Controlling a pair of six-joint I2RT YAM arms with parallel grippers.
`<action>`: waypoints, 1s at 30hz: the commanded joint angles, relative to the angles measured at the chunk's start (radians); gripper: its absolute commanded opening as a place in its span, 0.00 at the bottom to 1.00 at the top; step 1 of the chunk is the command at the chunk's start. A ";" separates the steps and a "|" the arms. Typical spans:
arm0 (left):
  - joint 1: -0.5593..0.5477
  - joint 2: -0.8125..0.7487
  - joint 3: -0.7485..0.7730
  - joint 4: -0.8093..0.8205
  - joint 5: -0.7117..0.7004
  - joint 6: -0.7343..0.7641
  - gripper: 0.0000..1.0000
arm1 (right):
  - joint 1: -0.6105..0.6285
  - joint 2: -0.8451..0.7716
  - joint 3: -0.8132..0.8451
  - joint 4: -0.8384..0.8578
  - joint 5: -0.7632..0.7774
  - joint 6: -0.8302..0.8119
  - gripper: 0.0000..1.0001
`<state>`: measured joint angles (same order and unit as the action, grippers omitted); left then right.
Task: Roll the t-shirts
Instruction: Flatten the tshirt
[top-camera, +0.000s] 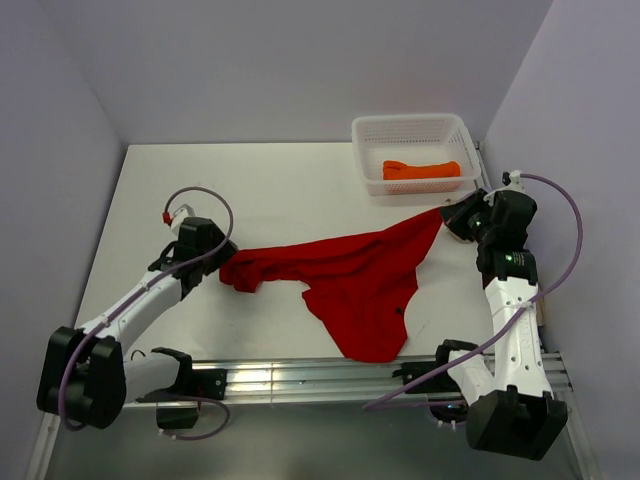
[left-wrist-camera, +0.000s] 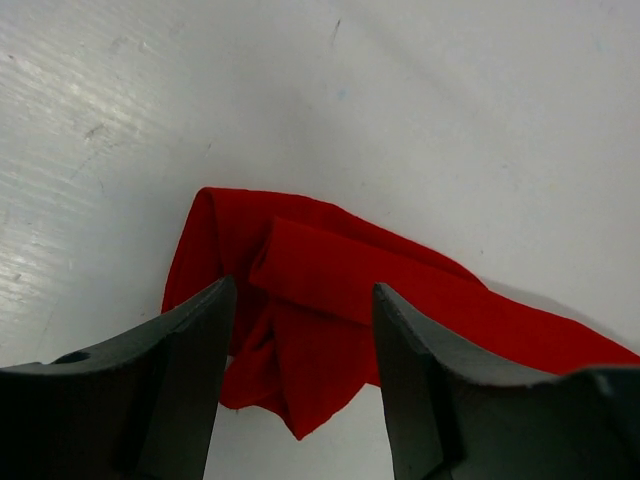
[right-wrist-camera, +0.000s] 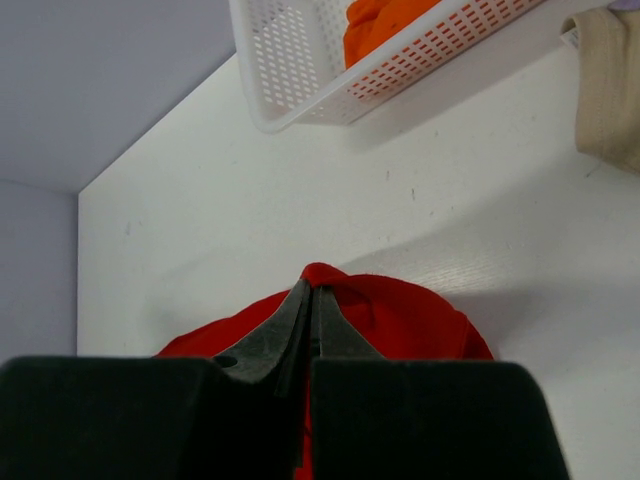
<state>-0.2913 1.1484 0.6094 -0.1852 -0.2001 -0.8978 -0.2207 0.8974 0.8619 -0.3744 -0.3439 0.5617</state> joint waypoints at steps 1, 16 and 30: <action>0.014 0.039 0.018 0.078 0.074 0.022 0.62 | -0.008 -0.011 -0.001 0.058 -0.024 -0.017 0.00; 0.038 0.171 0.009 0.125 0.079 0.033 0.41 | -0.006 -0.002 -0.004 0.074 -0.049 -0.011 0.00; 0.038 0.180 -0.002 0.109 0.039 0.049 0.54 | -0.006 -0.006 -0.006 0.075 -0.055 -0.011 0.00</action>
<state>-0.2562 1.3651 0.6094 -0.0761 -0.1207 -0.8726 -0.2207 0.8993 0.8562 -0.3462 -0.3866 0.5598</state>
